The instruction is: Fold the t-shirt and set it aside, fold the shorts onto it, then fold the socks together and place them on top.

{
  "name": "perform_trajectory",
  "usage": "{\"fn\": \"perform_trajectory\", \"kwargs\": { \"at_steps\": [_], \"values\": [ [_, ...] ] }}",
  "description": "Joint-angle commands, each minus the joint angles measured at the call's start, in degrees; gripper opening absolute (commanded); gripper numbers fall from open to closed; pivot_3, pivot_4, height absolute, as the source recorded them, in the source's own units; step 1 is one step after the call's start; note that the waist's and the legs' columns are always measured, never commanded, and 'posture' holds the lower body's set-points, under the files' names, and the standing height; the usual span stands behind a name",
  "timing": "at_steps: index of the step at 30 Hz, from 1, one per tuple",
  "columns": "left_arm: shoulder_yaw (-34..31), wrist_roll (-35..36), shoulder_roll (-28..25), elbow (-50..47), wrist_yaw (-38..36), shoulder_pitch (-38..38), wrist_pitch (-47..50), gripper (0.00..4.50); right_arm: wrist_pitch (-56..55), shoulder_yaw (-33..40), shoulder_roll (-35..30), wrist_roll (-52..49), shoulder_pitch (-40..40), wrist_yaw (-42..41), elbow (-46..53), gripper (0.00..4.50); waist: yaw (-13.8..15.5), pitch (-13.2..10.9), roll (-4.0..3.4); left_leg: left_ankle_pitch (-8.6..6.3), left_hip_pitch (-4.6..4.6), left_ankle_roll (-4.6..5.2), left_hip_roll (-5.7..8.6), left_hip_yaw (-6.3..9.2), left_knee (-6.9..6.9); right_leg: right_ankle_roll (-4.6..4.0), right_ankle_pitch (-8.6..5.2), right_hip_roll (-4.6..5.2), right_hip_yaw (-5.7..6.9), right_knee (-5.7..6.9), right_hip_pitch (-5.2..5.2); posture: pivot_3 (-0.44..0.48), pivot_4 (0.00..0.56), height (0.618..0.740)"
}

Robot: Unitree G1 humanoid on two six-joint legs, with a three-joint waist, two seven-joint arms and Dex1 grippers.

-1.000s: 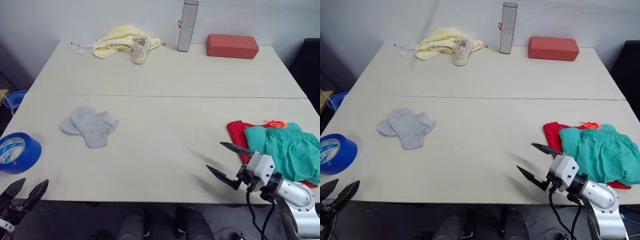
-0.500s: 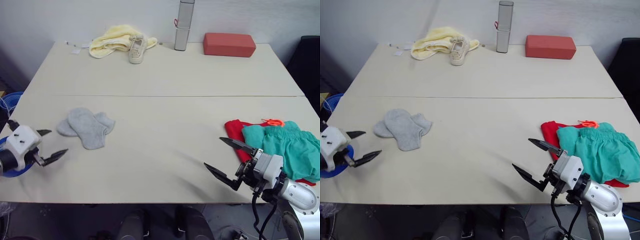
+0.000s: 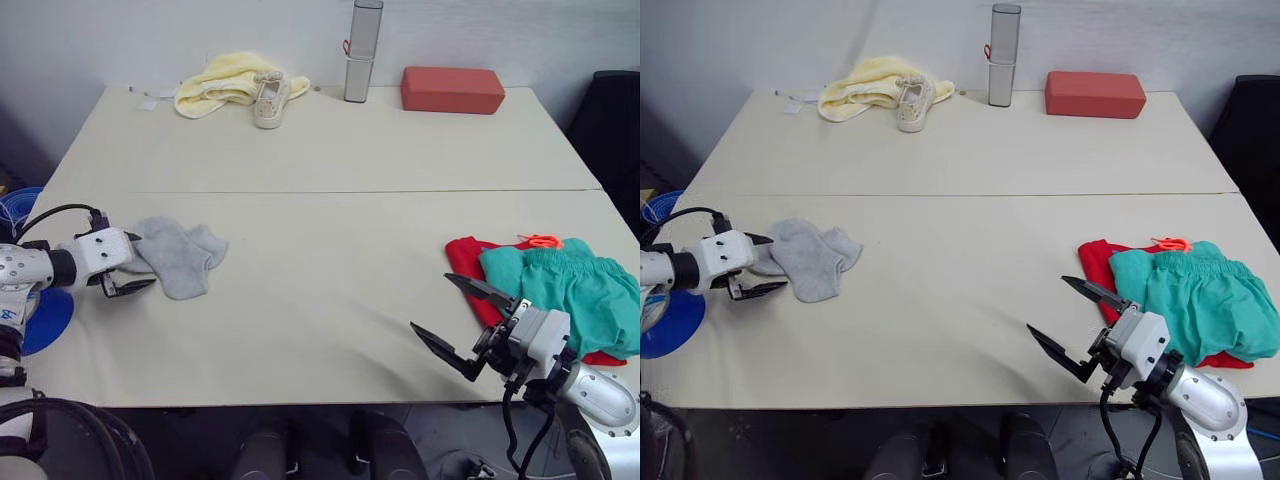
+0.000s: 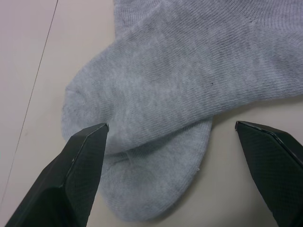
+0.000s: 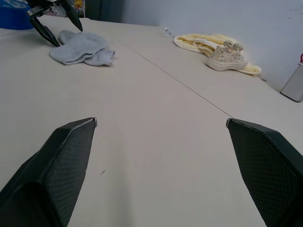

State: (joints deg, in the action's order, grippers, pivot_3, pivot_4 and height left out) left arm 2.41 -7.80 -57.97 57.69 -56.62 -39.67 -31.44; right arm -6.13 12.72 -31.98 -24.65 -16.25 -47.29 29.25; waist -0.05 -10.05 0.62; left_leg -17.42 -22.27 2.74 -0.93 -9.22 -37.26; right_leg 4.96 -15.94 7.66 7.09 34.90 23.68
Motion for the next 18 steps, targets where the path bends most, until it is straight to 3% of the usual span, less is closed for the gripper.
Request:
{"fn": "perform_trajectory", "kwargs": {
  "at_steps": [1,7,8,10,18],
  "values": [
    [1.7,-2.2,1.9,4.4,1.3,-2.1,-0.7,4.5,0.7,3.0,-0.8,-1.6,-0.4,1.4,3.2,4.48,0.1,0.0,-0.02,0.0,0.02,0.01,0.0,0.0,-0.02,0.0,0.0,0.0,-0.05,0.02,-0.01,0.0,0.15,0.74],
    [2.0,-1.7,7.8,9.3,0.1,-6.4,4.3,4.5,2.6,3.8,-1.9,-2.5,-0.2,1.4,4.3,4.48,1.8,0.1,-0.15,0.03,0.03,0.1,0.04,0.04,-0.22,0.0,0.0,0.09,-0.24,0.16,-0.07,0.0,0.15,0.74],
    [2.3,-1.9,8.5,9.9,-0.8,-6.8,5.6,4.32,3.0,4.0,-2.1,-2.8,-0.1,1.5,4.5,4.5,2.0,0.1,-0.16,0.02,0.03,0.12,0.05,0.11,-0.29,0.0,0.0,0.12,-0.26,0.16,-0.12,0.0,0.15,0.74],
    [2.7,-2.2,9.7,10.5,-2.1,-7.4,6.3,3.88,3.5,4.4,-2.4,-3.2,0.1,1.7,4.6,4.5,2.3,0.1,-0.24,-0.03,0.03,0.19,0.06,0.13,-0.36,0.02,0.01,0.15,-0.27,0.16,-0.17,0.0,0.15,0.74],
    [5.5,-4.7,13.2,12.7,-4.8,-9.4,8.2,1.21,4.7,5.4,-2.5,-3.8,0.3,1.6,4.4,4.5,3.5,0.3,-0.55,-0.09,0.03,0.32,0.12,0.14,-0.49,0.08,0.04,0.25,-0.31,0.17,-0.23,0.0,0.15,0.74]
  ]
}}
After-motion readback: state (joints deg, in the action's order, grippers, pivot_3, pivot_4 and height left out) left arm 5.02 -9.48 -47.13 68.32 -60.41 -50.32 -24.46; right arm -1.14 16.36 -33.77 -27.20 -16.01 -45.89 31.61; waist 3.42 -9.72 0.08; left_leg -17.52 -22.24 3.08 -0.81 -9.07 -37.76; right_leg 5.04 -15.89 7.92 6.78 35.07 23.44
